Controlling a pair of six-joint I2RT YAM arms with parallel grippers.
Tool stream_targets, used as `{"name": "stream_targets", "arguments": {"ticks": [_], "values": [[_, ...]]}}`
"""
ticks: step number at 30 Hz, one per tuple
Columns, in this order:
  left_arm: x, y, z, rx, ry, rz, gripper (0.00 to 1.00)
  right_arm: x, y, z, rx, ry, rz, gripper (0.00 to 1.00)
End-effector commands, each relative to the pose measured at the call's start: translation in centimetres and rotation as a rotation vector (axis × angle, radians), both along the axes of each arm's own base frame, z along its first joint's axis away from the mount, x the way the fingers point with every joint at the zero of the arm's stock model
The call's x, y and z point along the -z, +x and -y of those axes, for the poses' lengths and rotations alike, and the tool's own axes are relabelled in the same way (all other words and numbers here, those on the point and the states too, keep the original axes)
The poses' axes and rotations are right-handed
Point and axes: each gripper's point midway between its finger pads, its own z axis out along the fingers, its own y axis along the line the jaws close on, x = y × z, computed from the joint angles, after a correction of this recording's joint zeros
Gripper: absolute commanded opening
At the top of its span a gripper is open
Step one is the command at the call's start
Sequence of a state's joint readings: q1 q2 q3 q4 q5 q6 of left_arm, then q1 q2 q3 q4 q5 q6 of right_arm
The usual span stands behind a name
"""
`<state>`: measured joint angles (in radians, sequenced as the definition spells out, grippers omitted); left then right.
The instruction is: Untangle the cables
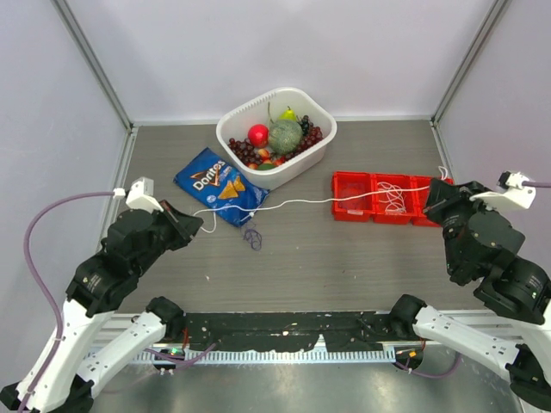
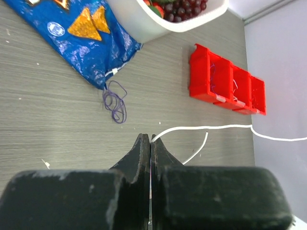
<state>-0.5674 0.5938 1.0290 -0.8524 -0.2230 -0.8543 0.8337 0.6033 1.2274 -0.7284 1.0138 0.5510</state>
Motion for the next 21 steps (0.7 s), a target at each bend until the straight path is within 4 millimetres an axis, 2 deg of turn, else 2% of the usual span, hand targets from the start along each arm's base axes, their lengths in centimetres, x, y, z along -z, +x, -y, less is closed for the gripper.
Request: {"name": "stream_targets", "arguments": {"ticks": [1, 6, 7, 9, 11, 13, 15, 17, 19, 21], "values": [[0.5, -0.4, 2.0, 0.105, -0.007, -0.044, 0.00, -2.3, -1.2, 3.1, 0.102, -0.004, 0.044, 0.01], [3.4, -0.7, 4.1, 0.187, -0.017, -0.174, 0.00, -2.9, -1.8, 4.0, 0.118, -0.034, 0.047, 0.01], [3.7, -1.1, 5.0, 0.233, -0.037, -0.203, 0.00, -3.0, -1.8, 4.0, 0.110, -0.036, 0.048, 0.01], [4.3, -1.3, 6.5, 0.293, -0.078, -0.233, 0.00, -2.8, -1.5, 2.8, 0.052, -0.041, 0.042, 0.01], [4.3, -1.4, 8.1, 0.346, -0.138, -0.254, 0.00, -2.0, -0.8, 0.5, -0.045, -0.047, 0.021, 0.01], [5.1, -1.6, 9.8, 0.404, -0.196, -0.308, 0.00, 0.1, 0.3, -2.8, -0.148, -0.053, -0.033, 0.01], [6.9, -2.0, 11.3, 0.442, -0.242, -0.427, 0.00, 3.3, 1.0, -6.6, -0.277, -0.053, -0.113, 0.01], [8.7, -2.6, 12.5, 0.468, -0.262, -0.531, 0.00, 7.0, 1.5, -9.5, -0.364, -0.052, -0.204, 0.01], [9.7, -2.7, 13.7, 0.485, -0.235, -0.566, 0.00, 10.1, 1.5, -12.0, -0.446, -0.036, -0.287, 0.01], [10.5, -2.6, 14.9, 0.501, -0.204, -0.581, 0.01, 12.5, 1.3, -13.3, -0.478, -0.021, -0.349, 0.01]]}}
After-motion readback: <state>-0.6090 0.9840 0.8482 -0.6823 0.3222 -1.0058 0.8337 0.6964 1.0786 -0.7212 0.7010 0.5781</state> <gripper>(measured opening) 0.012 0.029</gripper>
